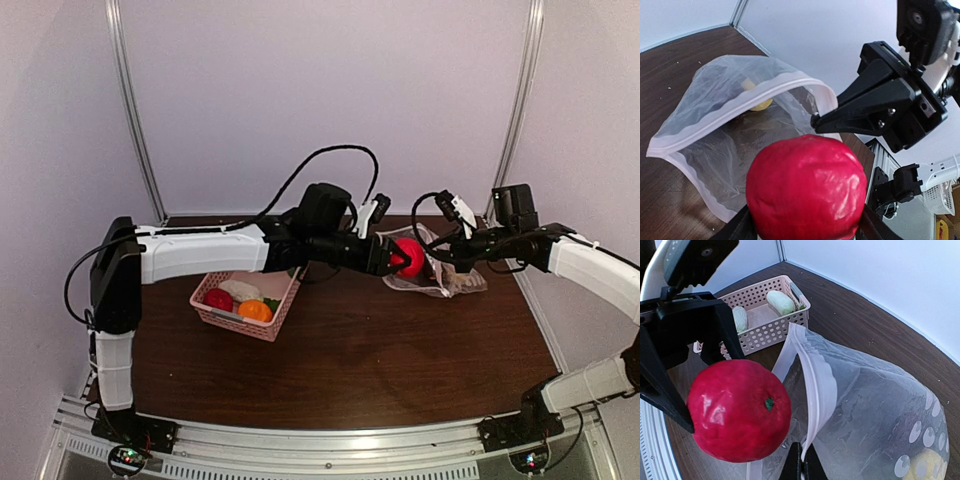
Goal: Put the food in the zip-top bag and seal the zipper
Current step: Place the fake fruit in the zipper food storage bag, then adjust the zipper food storage bag at the center of the board.
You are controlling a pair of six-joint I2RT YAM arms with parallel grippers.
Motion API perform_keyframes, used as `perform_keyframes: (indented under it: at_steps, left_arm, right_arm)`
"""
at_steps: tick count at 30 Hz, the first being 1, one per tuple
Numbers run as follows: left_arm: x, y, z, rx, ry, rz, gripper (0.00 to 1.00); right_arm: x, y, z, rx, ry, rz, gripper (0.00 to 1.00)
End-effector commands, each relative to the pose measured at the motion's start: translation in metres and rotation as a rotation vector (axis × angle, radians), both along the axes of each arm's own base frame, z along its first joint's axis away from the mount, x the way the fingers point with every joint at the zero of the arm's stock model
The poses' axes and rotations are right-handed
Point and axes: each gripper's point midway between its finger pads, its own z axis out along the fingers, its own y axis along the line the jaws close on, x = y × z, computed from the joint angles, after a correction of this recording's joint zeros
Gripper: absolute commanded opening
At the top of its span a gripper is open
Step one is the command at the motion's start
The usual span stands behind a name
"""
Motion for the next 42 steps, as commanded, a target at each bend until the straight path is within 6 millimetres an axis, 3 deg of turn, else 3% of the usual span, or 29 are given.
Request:
perform_keyframes:
  at_steps: [1,6,14,20,22,24,32,36,39,42]
  left_arm:
    - [0.012,-0.016,0.012,-0.068,0.005,0.023,0.49]
    - [0.017,-0.024,-0.001,-0.068,0.048,0.043,0.49]
    - [0.011,-0.039,0.006,-0.156,0.105,-0.011,0.54]
    - [-0.003,-0.046,0.013,-0.17,0.139,-0.082,0.72]
    - [-0.007,-0.045,0.019,-0.171,0.135,-0.101,0.96]
    - [-0.009,-0.042,0.027,-0.176,0.123,-0.106,0.98]
    - [-0.019,-0.023,0.067,-0.151,0.071,-0.118,0.98]
    - [-0.02,0.0,0.091,-0.143,0.0,-0.055,0.98]
    - [0.0,0.031,0.083,-0.054,-0.068,0.127,0.98]
    - [0.014,0.053,0.057,0.062,-0.091,0.242,0.98]
  right_arm:
    - [-0.009,0.003,0.011,0.04,-0.018,0.035,0.0]
    - [-0.019,0.012,0.021,0.101,-0.007,0.094,0.0]
    - [-0.026,0.019,0.025,0.148,0.006,0.143,0.0]
    - [-0.026,0.018,0.026,0.145,-0.003,0.141,0.0]
    - [-0.026,0.017,0.026,0.141,-0.006,0.138,0.0]
    - [-0.025,0.016,0.025,0.13,-0.009,0.131,0.0]
    - [-0.025,0.012,0.025,0.119,-0.024,0.122,0.0]
    - [-0.024,0.01,0.024,0.109,-0.031,0.112,0.0]
    - [-0.024,0.01,0.024,0.108,-0.031,0.111,0.0]
    - [-0.023,0.01,0.022,0.107,-0.025,0.11,0.0]
